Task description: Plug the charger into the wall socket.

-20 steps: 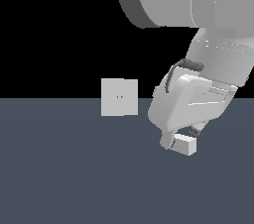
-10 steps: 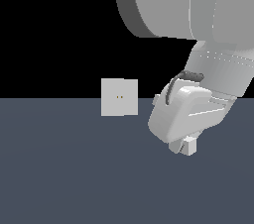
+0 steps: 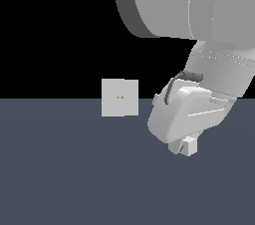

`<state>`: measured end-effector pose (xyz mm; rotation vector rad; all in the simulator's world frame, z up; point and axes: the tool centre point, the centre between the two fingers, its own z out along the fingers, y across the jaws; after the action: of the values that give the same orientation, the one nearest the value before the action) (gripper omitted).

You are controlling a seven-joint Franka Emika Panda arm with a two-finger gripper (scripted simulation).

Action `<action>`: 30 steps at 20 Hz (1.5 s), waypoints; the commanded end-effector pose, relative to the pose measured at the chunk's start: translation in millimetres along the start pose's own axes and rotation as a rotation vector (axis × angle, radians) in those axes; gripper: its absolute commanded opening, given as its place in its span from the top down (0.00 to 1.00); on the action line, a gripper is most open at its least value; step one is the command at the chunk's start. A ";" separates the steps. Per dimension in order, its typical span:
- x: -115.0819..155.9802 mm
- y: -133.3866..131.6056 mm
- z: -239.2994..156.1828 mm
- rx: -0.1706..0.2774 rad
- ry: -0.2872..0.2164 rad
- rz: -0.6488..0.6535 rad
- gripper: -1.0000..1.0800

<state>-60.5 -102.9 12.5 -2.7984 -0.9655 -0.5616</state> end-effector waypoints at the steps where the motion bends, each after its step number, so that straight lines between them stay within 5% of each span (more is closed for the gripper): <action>1: 2.0 -1.6 -0.8 -0.003 0.000 0.006 1.00; 30: 100.0 -56.4 -39.1 -0.150 0.007 0.357 1.00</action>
<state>-36.4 -14.3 83.9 -2.9879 -0.4454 -0.6098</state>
